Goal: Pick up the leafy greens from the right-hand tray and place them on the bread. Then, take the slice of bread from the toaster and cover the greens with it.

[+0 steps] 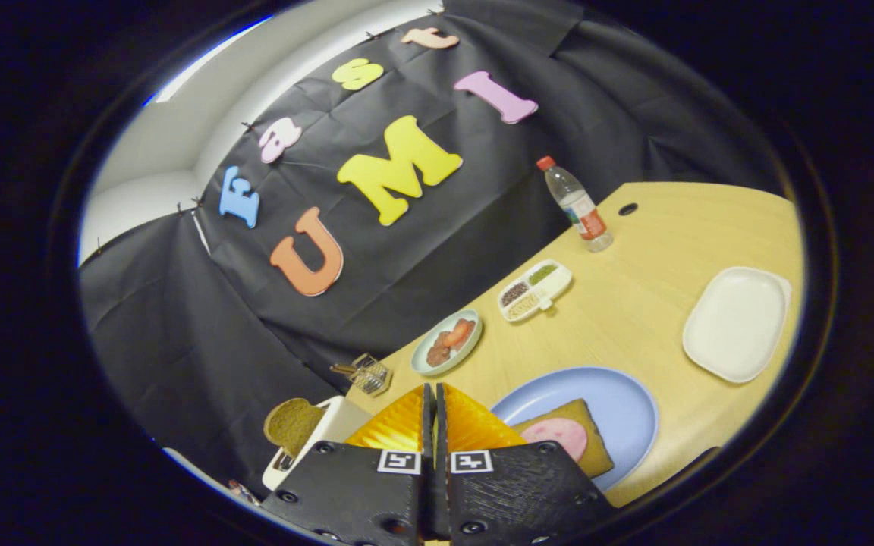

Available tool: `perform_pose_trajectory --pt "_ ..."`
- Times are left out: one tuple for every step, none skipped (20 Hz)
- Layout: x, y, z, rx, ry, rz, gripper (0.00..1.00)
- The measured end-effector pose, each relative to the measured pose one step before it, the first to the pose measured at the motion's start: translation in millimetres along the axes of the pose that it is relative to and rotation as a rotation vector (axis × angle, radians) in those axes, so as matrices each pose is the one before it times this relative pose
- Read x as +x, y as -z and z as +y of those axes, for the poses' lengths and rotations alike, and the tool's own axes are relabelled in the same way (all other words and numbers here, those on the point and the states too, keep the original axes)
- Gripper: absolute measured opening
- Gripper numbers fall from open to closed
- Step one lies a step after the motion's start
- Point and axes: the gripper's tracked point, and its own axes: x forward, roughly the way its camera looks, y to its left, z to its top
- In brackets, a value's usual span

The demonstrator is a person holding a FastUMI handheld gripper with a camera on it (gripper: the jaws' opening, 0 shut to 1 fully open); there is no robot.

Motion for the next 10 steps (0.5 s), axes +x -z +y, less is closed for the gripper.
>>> perform_pose_trajectory --pt "0.86 -0.39 -13.98 0.00747 0.02679 0.00318 0.00" --pt "-0.02 -1.83 -12.39 0.00573 0.02276 -0.00230 0.00" --pt "-0.28 -1.47 -12.47 -0.00168 0.02336 -0.00287 0.00" --pt "0.57 -0.48 -11.41 -0.00418 0.02108 -0.00199 0.00" --pt "0.30 -0.20 -9.26 -0.00436 0.01490 0.00218 0.00" --pt "0.32 0.98 -8.71 -0.00600 0.01736 0.00149 0.00" --pt "1.87 1.43 -9.28 -0.00855 0.01623 0.00407 0.00" --pt "1.60 2.11 -7.64 -0.00895 0.01426 0.00569 0.00" --pt "-0.44 2.98 -6.30 -0.00665 0.00959 0.00956 0.00" --pt "0.97 2.72 -4.13 -0.00860 0.00663 0.00780 0.00"
